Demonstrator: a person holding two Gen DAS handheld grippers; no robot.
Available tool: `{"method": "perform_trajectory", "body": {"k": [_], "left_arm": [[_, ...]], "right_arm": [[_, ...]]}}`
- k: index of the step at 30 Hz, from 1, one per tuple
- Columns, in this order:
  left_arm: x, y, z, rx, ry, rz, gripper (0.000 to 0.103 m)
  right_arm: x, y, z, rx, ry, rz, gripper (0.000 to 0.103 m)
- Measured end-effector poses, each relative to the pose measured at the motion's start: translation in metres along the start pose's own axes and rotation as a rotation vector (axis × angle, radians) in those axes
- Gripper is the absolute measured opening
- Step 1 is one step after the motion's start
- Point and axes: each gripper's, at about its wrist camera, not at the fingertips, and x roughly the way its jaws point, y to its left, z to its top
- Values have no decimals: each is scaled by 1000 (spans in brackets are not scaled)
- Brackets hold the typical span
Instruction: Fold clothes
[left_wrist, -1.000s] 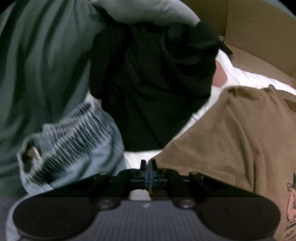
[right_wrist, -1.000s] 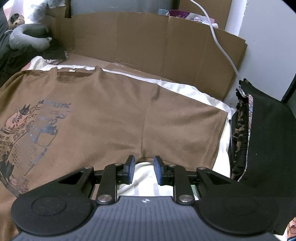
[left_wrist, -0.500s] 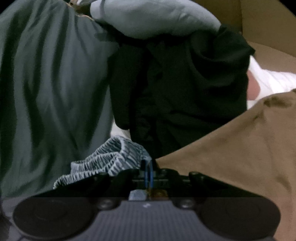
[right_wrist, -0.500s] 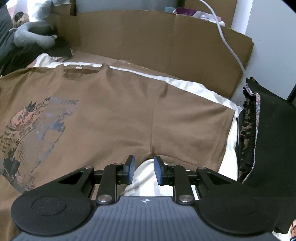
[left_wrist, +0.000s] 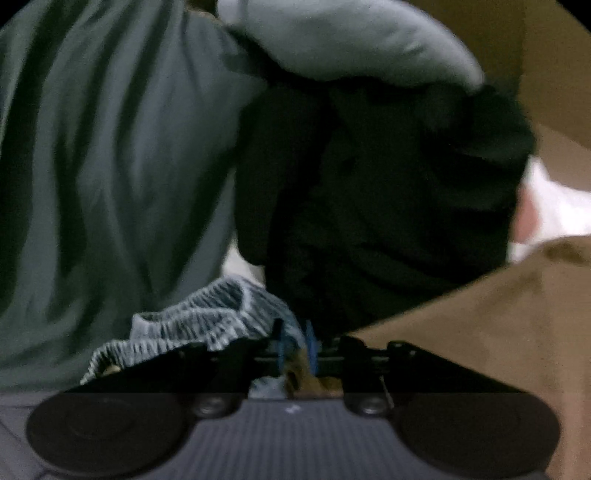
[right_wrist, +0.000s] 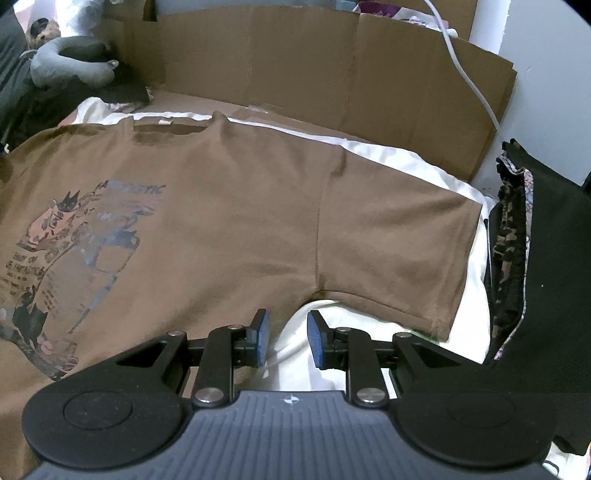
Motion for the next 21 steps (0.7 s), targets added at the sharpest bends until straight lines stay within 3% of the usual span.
{"method": "perform_trajectory", "body": {"k": [8,13,21], "left_arm": [[-77,-21,-51,23,-31,-126,28],[-86,-20,-83,8,4,-174,32],[-92,-1,-104,-205,21,-179,32]], "right_arm": [[-17,-9,-5,25,-22,1,33],[-27,-15,-13,42,-20,4,33],[-39,-23,-27,68,-16,24,34]]}}
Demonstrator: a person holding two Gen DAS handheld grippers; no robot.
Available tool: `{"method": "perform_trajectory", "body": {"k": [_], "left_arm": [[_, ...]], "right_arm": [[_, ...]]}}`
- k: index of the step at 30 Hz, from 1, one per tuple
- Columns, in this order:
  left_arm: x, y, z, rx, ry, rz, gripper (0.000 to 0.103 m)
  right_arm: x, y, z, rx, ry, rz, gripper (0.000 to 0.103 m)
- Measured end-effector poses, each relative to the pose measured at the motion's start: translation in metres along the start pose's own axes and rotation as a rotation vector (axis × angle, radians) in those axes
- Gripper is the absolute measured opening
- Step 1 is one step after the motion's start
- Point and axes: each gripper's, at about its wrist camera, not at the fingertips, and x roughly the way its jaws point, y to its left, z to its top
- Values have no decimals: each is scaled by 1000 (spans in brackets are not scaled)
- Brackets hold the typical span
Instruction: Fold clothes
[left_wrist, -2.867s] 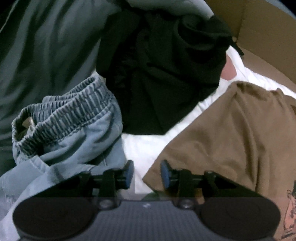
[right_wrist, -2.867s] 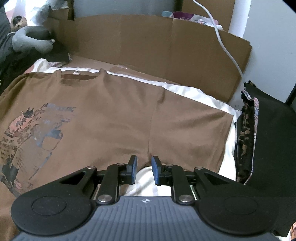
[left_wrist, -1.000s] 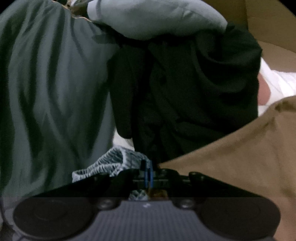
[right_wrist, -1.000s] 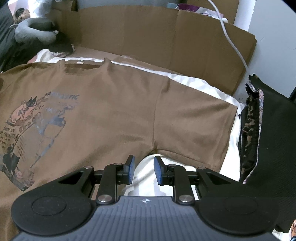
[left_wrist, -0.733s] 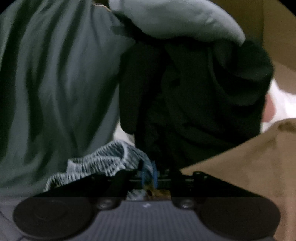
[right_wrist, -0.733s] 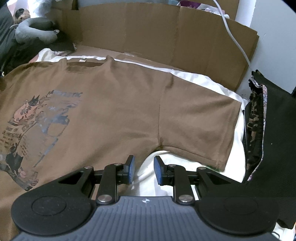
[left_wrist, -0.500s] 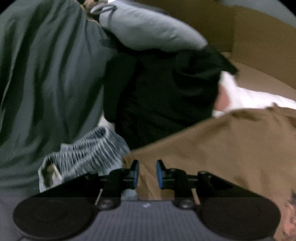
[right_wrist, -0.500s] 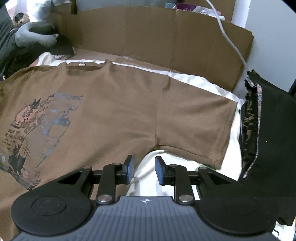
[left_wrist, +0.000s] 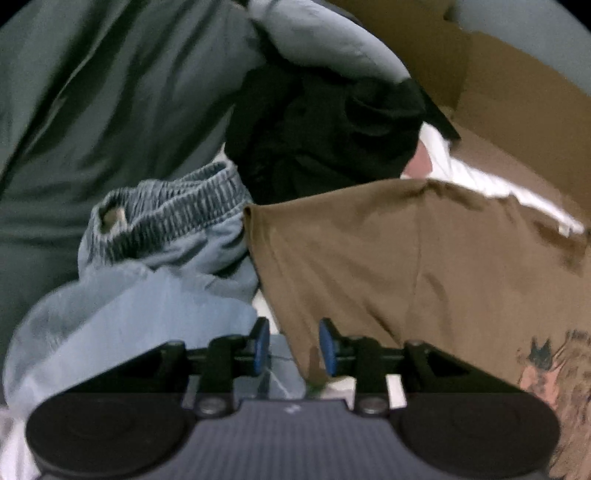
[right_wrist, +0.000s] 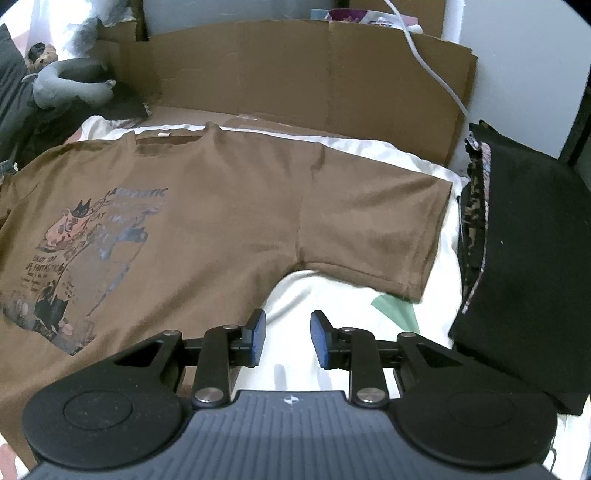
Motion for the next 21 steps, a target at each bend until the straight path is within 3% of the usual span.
{"method": "perform_trajectory", "body": {"k": [7,10,12,21], "left_arm": [[19,10,-28,-255,108,-33,32],[34,21,-38,-402,156,-89,34],[41,29,-44,-504,155,-121,36],[42,38,-61,-712,84,-169,38]], "right_arm": [[-8,-4,-9,3,1,-2,34],[-9,-7,-12,2,4,-4,34],[-8,-9,-15,2,8,-6,34],[-5,-15,-24,0,27,-15,34]]}}
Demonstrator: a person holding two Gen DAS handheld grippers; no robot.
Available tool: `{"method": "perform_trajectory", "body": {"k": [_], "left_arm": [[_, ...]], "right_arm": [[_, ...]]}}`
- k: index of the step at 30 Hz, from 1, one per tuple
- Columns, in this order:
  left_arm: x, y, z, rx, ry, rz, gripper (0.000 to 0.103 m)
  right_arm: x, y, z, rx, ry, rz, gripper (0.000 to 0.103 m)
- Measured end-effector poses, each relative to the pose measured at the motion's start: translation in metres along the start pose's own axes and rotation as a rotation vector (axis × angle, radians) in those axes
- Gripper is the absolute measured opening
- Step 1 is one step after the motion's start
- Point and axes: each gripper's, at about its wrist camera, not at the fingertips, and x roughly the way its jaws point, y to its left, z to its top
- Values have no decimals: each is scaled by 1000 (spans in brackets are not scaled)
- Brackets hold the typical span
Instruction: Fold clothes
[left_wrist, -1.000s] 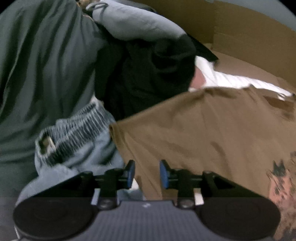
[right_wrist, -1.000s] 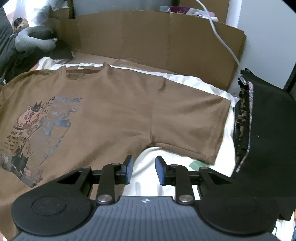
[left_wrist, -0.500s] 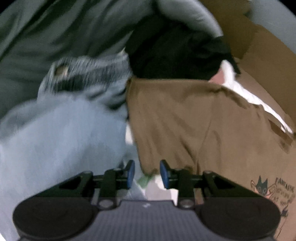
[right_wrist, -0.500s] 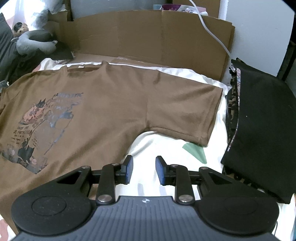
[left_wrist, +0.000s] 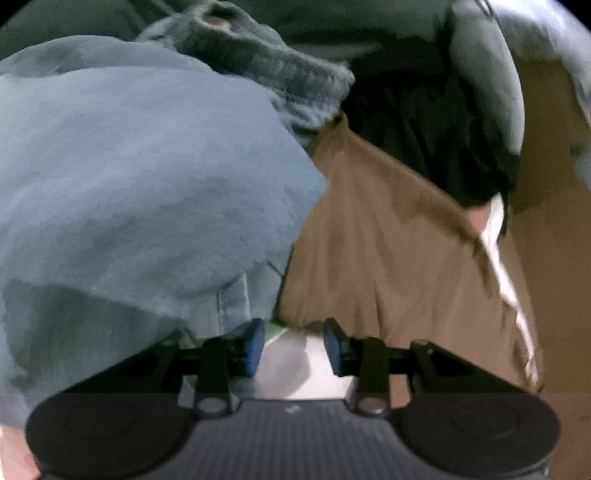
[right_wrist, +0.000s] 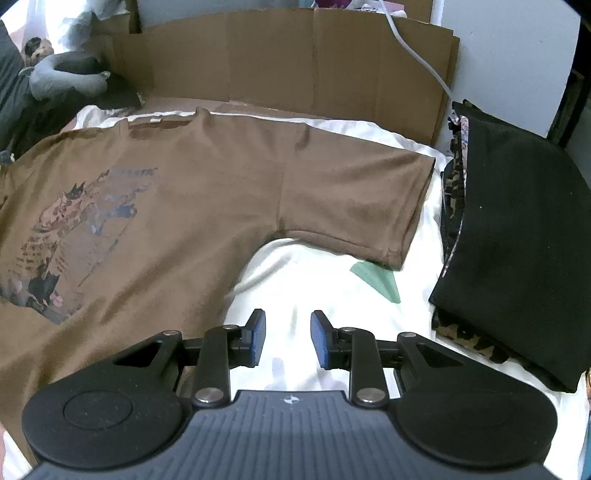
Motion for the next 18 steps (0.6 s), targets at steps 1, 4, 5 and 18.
{"method": "perform_trajectory", "body": {"k": [1,4,5,18], "left_arm": [[-1,2,0,-21,-17,-10,38],[4,5,-1,-81,-17,-53,38],[9,6,-3,-106,-5,-74,37],[37,29,-11,-406,-49,-188,36]], "right_arm": [[0,-1,-1,2,1,0,34],[2,-1,-2,-1,7,0,34],[2,-1,-2,-5,7,0,34],[6,3,-5,-37,24,-4,34]]}}
